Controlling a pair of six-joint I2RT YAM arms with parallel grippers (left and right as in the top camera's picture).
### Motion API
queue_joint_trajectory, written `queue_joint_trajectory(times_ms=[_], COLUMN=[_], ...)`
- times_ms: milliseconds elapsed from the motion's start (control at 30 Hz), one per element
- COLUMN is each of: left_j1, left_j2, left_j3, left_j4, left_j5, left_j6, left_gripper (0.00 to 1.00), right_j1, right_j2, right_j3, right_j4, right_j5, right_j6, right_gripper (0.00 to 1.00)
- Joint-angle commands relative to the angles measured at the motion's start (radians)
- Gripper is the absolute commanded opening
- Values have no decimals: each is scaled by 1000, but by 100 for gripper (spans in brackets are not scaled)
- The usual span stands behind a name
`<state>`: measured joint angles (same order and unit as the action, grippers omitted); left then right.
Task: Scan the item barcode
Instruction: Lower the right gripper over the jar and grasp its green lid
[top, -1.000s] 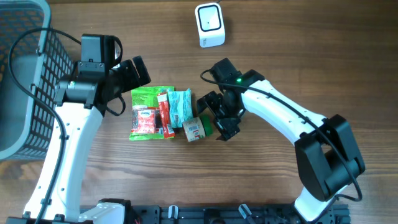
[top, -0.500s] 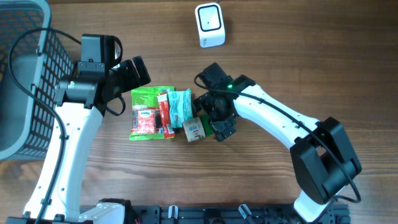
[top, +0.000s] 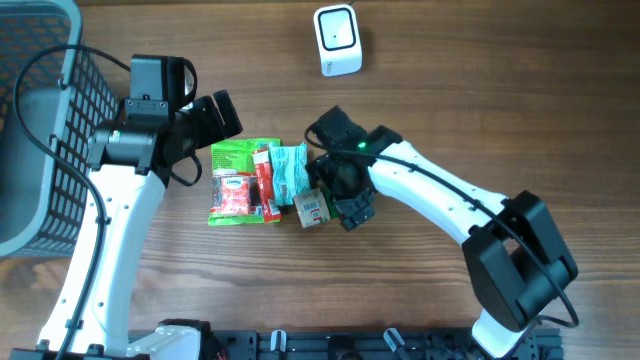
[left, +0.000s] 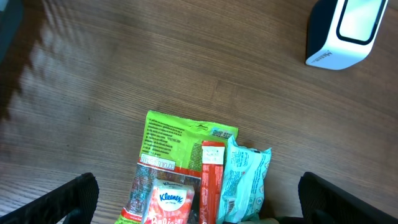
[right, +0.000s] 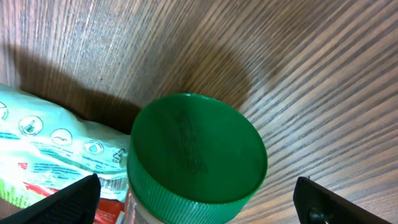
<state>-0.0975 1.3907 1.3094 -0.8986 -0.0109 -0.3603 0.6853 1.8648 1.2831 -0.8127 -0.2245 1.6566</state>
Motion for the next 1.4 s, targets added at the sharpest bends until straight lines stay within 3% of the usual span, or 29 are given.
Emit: queue_joint_trajectory(times_ms=[0, 267, 700, 1200, 1367], left_j1=[6, 6, 6, 6, 6], left_j2=[-5, -5, -5, -5, -5], left_j3=[8, 8, 8, 8, 8], left_j4=[-1, -1, -2, -1, -1], left_j5=[-13, -13, -13, -13, -13], left_j6=[12, 12, 12, 12, 12], left_gripper=[100, 100, 100, 100, 100], right_j1=[18, 24, 24, 37, 42], right_j2=[28, 28, 30, 36, 51], right_j3=[-3, -37, -48, -48, -48], right_j4=[-3, 27, 51, 76, 66], right_j5=[85, 106, 109, 154, 151], right_j6=[30, 98, 98, 96, 98], right_gripper=[100, 100, 96, 97, 92])
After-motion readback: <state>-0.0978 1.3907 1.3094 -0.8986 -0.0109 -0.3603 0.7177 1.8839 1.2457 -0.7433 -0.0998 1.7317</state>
